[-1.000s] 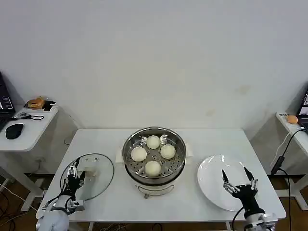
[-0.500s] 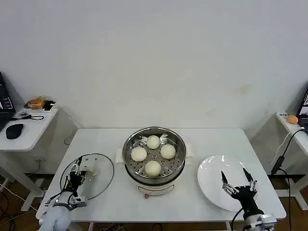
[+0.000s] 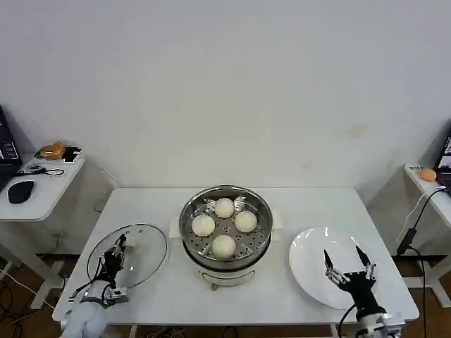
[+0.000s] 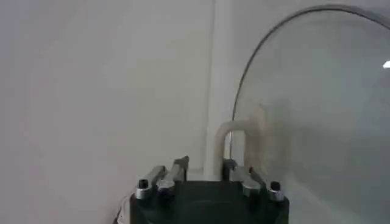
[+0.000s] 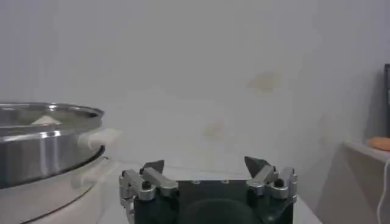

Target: Take steamed baozi put them in steamer then cover it.

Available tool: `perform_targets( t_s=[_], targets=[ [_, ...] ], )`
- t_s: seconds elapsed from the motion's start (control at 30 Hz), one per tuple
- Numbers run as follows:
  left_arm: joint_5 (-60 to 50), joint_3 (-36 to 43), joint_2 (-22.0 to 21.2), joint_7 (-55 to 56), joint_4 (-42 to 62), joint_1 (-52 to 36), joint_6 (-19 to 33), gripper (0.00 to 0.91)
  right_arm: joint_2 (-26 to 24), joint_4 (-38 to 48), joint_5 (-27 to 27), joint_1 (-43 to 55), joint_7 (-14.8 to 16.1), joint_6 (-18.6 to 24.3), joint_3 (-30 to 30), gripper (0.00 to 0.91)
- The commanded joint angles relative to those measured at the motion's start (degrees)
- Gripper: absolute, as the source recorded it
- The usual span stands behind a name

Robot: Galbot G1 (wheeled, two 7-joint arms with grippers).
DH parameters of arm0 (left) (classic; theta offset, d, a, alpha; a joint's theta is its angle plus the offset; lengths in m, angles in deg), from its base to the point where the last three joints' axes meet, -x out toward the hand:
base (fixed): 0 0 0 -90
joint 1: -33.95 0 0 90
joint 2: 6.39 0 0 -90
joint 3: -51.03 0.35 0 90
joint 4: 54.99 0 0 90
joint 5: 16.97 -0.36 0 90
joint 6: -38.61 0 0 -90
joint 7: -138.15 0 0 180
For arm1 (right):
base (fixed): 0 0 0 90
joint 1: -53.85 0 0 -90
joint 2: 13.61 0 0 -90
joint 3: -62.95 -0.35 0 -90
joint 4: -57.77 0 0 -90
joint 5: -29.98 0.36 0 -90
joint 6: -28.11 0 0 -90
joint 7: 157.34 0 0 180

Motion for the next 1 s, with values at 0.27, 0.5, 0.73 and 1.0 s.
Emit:
perform_targets(
  t_s=[0.27, 0.5, 0.73, 1.0],
  targets=[
    [-1.14, -4.59, -1.88, 6.58, -13.72, 7.60, -3.58, 0.000, -1.41, -1.64, -0.59, -1.82, 0.04, 0.12, 0.99, 0.907],
    [-3.75, -9.61, -2.23, 3.14, -26.32, 12.66, -11.07, 0.000, -3.21, -2.32, -1.58, -4.01, 0.24, 0.62, 1.37, 0.907],
    [-8.13, -13.29, 0.61, -7.34, -35.35, 15.33, -14.49, 0.000, -3.23, -3.13, -2.17, -4.30, 0.29, 0.47, 1.70, 0.907],
    [-7.52, -8.39, 5.16, -16.57, -42.17, 12.75, -20.00, 0.000, -2.18, -2.66, -6.62, -4.22, 0.29, 1.84, 2.17, 0.907]
  ],
)
